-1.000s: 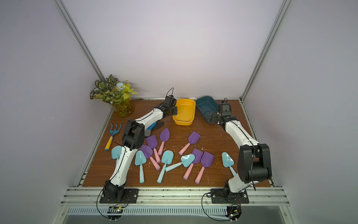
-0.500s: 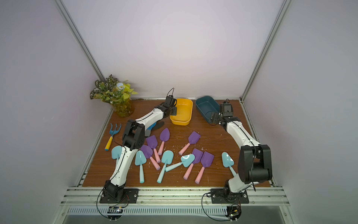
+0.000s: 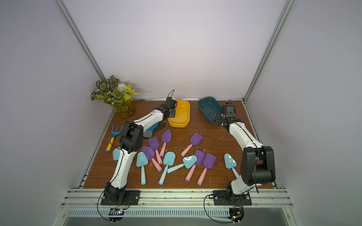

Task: Sort the small shovels by color and place them into the storage box
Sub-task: Move the storage box to the center of the board.

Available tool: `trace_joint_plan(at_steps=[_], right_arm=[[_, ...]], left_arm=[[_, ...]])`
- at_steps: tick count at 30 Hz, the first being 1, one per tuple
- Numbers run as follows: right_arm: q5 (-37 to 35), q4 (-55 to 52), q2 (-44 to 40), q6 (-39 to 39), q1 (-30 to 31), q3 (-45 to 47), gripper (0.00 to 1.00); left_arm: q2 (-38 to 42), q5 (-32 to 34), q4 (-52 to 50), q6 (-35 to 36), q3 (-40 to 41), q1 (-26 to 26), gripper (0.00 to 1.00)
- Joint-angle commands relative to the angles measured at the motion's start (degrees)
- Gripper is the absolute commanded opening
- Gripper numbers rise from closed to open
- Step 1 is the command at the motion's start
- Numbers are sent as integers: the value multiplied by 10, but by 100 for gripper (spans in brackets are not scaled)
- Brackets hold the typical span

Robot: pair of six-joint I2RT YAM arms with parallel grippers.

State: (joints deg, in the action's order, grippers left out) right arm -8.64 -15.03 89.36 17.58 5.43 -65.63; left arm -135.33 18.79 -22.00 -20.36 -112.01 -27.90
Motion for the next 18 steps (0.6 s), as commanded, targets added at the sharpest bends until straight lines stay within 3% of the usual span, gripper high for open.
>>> trace_joint_plan(at_steps=[1,18], right_arm=[[7,-7,-4,10,-3,-21,95],[29,-24,36,27,-3,-60,95]], left_arm=[[20,19,-40,7,33,-3,0],[71,2,-31,1,139,-2,0]])
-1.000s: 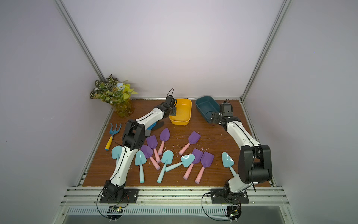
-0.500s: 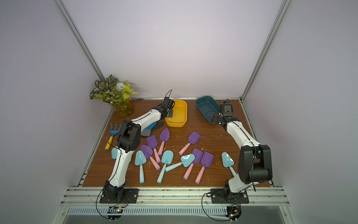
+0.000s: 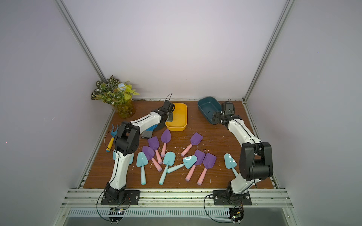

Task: Sort the small shovels by color and place them into the storage box
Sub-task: Move the storage box to the center of the board.

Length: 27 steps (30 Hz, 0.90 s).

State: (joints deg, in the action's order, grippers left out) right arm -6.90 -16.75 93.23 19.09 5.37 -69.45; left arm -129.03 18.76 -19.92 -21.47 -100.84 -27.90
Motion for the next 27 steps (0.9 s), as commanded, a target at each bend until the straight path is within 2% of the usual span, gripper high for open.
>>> trace_joint_plan(at_steps=[1,7,14,16,18,20,24,27], right_arm=[[11,-6,-2,13,-3,-23,95],[9,-8,4,19,-2,-26,95],[8,-14,19,30,-3,-44,95],[1,-17,27,32,-2,-56,95],[-11,-22,42,35,-3,-77,95],[-26,-29,58,40,-4,-103,95],[-72,-42,99,52,-8,-164,96],[-115,-43,134,57,-13,-205,96]], left_arm=[[12,0,-50,11,34,-2,0],[40,-4,-39,10,78,-2,0],[58,-11,-34,14,84,-2,3],[65,-13,-33,13,84,-2,14],[75,-19,-33,15,80,-2,40],[90,-27,-29,19,77,-2,54],[132,-48,-10,16,74,-2,64],[164,-53,-5,7,76,-2,67]])
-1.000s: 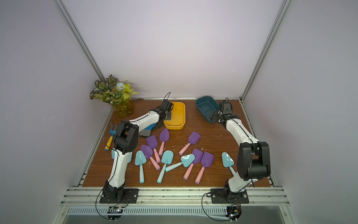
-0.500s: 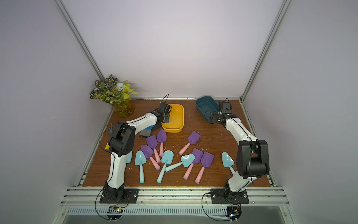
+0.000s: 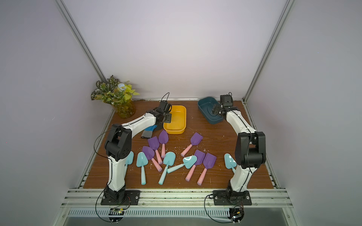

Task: Sort the small shovels by color and place them into the storage box
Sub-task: Move the storage box to the center of the board.

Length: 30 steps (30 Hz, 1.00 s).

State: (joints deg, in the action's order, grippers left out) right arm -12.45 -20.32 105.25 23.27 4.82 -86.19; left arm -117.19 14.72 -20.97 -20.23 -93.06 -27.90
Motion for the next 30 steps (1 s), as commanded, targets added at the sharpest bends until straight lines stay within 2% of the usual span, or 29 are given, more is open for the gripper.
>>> trace_joint_plan(at_steps=[1,6,10,16,25,30], right_arm=[[-68,-8,26,17,-11,-51,96],[-91,-23,108,15,-28,-144,95],[-73,-45,183,3,-36,-228,94],[-52,-153,315,-34,-36,-412,93],[-37,-144,356,-62,-37,-429,90],[-15,-139,365,-75,-37,-429,80]], left_arm=[[56,-13,6,-6,1,-2,68],[117,4,6,-1,41,3,70],[165,10,6,-13,104,21,70],[223,19,11,-33,172,48,70],[249,43,3,-28,186,53,71],[250,46,0,-24,185,54,70]])
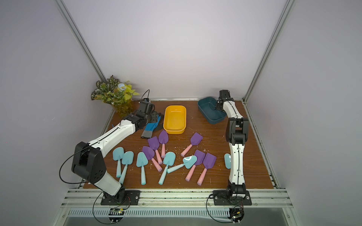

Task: Sort the small shovels by color and place them into the storage box
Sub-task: Move the storage box to the center of the board.

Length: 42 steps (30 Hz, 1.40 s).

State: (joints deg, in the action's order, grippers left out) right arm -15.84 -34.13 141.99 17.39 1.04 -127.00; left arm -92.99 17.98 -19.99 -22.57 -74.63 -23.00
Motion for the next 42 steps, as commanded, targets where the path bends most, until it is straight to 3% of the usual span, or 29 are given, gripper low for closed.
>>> trace_joint_plan(at_steps=[1,10,17,29,42], right_arm=[[22,-1,-1,-18,1,-20,78],[35,-3,-2,-32,1,-11,61],[42,-19,-20,-32,3,16,33],[57,19,-124,-60,36,185,11],[74,49,-208,-29,93,334,0]], left_arm=[[9,13,-10,-1,1,5,70],[-6,8,-12,5,-11,5,70],[-12,2,-11,9,-16,5,70],[-1,-8,-5,14,8,6,70],[26,-9,-4,23,38,7,70]])
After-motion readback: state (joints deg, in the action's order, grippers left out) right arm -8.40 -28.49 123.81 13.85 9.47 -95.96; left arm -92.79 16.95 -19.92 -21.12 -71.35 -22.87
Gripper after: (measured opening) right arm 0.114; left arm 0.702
